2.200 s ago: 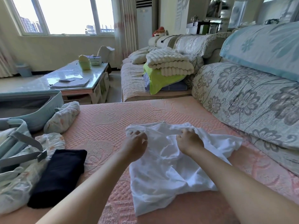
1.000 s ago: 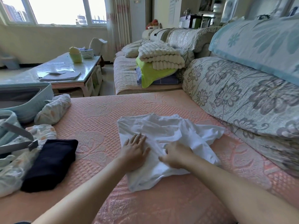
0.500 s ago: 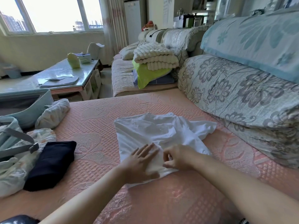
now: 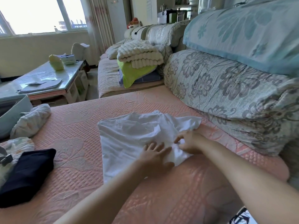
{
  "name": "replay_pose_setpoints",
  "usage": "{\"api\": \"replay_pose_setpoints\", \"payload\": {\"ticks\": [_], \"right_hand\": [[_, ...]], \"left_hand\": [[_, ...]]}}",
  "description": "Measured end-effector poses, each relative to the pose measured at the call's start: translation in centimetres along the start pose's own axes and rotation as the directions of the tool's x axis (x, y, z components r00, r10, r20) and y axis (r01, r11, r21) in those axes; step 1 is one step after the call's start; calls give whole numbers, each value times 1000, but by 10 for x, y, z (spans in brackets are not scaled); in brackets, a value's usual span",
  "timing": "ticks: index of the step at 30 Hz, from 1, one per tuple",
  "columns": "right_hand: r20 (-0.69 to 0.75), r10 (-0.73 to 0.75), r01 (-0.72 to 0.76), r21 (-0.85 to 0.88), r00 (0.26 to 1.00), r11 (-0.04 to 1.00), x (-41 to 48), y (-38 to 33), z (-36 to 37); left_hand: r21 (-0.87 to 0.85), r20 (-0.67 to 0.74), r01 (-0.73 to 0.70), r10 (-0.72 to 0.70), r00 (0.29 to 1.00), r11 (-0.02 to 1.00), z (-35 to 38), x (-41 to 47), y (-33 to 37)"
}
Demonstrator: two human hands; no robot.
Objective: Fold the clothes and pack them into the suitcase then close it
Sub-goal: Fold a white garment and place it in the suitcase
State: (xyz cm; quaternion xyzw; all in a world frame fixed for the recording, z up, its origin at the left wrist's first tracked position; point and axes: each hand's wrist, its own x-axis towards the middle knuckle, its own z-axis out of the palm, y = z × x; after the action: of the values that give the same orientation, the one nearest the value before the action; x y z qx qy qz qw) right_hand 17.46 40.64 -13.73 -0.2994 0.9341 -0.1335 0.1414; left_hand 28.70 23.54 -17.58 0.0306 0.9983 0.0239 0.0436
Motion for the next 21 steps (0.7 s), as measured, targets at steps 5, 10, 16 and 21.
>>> {"api": "replay_pose_setpoints", "payload": {"ticks": [5, 10, 16, 21], "right_hand": [[-243, 79, -42, 155, 967, 987, 15, 35, -14], [-162, 76, -80, -15, 984, 997, 36, 67, -16], [-162, 52, -79, -165, 985, 983, 65, 51, -13], [-416, -29, 46, 31, 909, 998, 75, 9, -23]], "left_hand": [[139, -235, -45, 77, 969, 989, -7, 31, 31], [68, -95, -92, 98, 991, 993, -19, 57, 75], [-226, -298, -83, 13, 955, 971, -26, 63, 59], [-569, -385, 43, -312, 868, 821, -48, 29, 15]]}}
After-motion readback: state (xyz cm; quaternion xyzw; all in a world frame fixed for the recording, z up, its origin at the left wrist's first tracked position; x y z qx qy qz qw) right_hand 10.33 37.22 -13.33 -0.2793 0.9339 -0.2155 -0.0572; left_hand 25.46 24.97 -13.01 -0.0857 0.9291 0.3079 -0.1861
